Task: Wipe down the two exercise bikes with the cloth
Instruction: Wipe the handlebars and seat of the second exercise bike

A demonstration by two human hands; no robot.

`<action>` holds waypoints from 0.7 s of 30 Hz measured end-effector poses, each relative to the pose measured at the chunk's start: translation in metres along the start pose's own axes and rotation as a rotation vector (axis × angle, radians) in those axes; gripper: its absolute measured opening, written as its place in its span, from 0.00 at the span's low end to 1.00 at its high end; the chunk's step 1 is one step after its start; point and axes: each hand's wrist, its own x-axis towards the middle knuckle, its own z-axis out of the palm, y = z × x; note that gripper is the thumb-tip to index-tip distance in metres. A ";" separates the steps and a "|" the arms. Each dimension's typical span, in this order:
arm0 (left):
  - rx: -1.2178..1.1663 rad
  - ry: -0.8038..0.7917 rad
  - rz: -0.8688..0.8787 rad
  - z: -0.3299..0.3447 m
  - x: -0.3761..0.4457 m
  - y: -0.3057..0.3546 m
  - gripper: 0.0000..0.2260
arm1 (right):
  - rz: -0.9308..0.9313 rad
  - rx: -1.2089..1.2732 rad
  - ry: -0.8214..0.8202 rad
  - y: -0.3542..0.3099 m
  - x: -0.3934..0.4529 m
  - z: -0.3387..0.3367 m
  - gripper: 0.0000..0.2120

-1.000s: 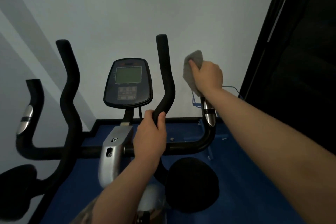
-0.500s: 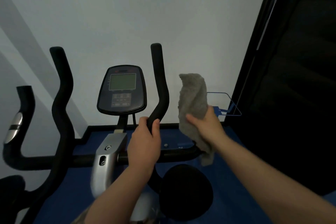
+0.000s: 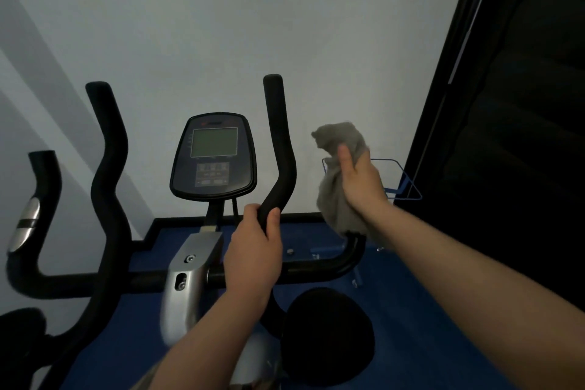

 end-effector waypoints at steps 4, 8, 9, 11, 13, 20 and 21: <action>-0.001 -0.002 -0.004 0.000 0.000 0.001 0.12 | -0.097 0.113 0.113 -0.035 0.036 0.005 0.14; 0.004 0.001 0.005 0.000 0.000 0.001 0.12 | 0.253 0.525 0.206 -0.019 0.032 0.003 0.13; 0.007 0.002 0.005 0.000 0.000 0.000 0.12 | 0.328 0.534 0.228 -0.011 0.025 0.006 0.14; 0.007 0.005 0.006 0.000 0.001 -0.001 0.11 | 0.289 0.373 0.233 -0.002 0.014 0.012 0.15; 0.007 0.009 0.005 0.001 0.001 -0.002 0.12 | 0.176 0.217 0.212 -0.010 0.016 0.014 0.15; 0.005 0.020 0.001 0.002 0.001 -0.003 0.09 | 0.103 0.121 0.165 -0.028 0.021 0.007 0.19; 0.004 0.021 0.001 0.002 0.001 -0.003 0.09 | 0.096 0.021 0.134 -0.020 0.003 0.008 0.21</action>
